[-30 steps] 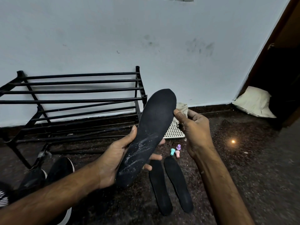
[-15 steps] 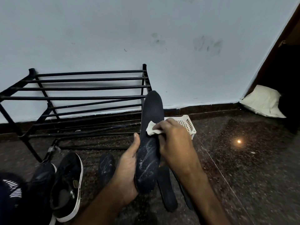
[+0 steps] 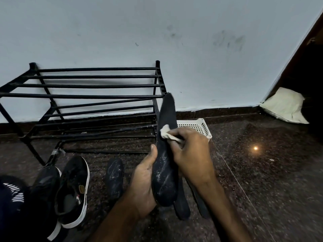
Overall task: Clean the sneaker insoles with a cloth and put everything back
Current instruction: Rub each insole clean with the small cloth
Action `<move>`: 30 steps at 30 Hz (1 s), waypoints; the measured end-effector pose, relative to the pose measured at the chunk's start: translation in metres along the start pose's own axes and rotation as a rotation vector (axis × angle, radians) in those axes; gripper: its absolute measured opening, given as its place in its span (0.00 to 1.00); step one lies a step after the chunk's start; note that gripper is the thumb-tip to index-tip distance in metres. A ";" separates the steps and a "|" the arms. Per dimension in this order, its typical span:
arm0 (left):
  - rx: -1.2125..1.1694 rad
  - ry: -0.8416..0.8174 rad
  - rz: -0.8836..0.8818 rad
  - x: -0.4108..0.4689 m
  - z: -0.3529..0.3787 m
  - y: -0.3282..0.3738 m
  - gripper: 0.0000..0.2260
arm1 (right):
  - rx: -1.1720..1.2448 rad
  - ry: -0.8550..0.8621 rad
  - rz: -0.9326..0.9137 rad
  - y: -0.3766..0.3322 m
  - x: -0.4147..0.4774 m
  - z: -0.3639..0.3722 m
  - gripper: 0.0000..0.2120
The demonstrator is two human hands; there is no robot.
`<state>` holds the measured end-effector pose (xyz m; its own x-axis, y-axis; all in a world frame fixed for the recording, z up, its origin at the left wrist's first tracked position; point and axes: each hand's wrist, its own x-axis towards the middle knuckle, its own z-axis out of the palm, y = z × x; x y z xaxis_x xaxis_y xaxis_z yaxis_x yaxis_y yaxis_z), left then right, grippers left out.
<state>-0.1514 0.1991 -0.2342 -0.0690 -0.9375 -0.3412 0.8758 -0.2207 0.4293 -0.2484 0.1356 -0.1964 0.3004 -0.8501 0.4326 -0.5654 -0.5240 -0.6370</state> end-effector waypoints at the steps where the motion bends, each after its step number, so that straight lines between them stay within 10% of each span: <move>1: -0.027 -0.026 -0.001 0.001 -0.001 0.002 0.24 | 0.066 -0.034 -0.043 -0.005 -0.003 0.005 0.10; 11: -0.023 -0.055 -0.039 0.005 -0.008 0.000 0.23 | -0.154 -0.101 -0.076 0.000 0.004 0.006 0.11; 16: -0.056 -0.072 -0.021 0.003 -0.013 0.004 0.20 | -0.112 -0.393 -0.158 0.000 0.007 -0.003 0.13; 22: 0.025 -0.001 0.004 0.005 -0.007 0.000 0.25 | -0.239 -0.157 -0.080 0.008 0.009 -0.006 0.11; 27: -0.005 0.016 0.018 0.005 -0.011 0.002 0.24 | -0.170 -0.505 -0.106 0.004 0.008 -0.011 0.12; 30: 0.050 0.048 0.052 0.007 -0.012 0.001 0.22 | -0.343 -0.365 -0.043 0.013 0.011 -0.018 0.11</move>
<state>-0.1456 0.1958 -0.2462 0.0000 -0.9345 -0.3561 0.8524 -0.1862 0.4885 -0.2667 0.1203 -0.1884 0.5434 -0.8234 0.1633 -0.7482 -0.5633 -0.3506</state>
